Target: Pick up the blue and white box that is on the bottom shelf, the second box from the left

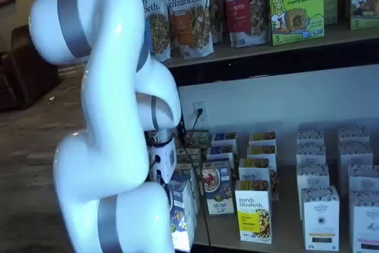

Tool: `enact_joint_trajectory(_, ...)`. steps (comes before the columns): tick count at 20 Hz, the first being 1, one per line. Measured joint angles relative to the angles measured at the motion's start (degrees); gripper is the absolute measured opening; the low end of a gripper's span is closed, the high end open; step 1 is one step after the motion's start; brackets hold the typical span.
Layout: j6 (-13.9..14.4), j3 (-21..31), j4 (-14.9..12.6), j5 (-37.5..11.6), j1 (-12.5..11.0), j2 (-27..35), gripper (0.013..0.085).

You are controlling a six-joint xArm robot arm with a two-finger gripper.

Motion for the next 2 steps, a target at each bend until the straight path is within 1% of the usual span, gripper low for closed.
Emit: enact_joint_trajectory(2, 0.52, 0.89, -0.37, 0.49, 0.14, -1.76, 0.049)
